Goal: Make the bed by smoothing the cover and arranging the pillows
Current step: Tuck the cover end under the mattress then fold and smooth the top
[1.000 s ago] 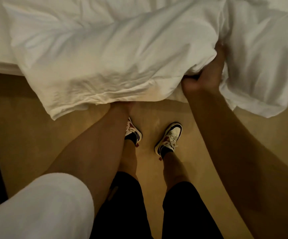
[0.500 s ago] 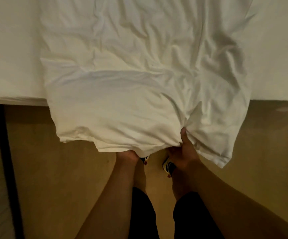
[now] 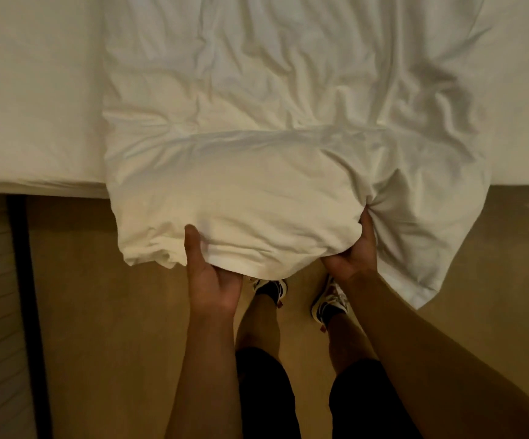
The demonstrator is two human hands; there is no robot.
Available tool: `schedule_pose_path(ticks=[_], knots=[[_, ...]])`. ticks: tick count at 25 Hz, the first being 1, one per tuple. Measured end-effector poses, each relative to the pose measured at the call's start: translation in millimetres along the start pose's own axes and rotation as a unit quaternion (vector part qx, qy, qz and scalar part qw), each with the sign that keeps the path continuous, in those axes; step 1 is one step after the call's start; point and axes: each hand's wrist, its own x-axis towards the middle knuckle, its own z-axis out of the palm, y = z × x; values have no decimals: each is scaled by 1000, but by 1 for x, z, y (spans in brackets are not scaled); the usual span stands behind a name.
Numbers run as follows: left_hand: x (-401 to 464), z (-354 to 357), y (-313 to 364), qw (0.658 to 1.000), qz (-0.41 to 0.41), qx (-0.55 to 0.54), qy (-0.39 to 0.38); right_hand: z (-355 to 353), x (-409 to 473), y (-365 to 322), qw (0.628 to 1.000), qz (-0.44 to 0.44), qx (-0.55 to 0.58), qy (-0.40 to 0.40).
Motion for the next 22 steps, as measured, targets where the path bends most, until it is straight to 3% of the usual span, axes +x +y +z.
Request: schedule_pose_path(ticks=[3,6,14,22], knots=[[38,5,14,999,-4,-28,23,11,-9,-2,999,-5,-30,30],[50,9,25,1000,-29,-8,-4,23,-17,1,999,-20,-14,29],[-21,-5,57,997,-39,20,-61,64,-90,3,998,-54,7,-8],[-127,25,74,992,24,1,-122,100,-205,-25,994,-68,38,-81]])
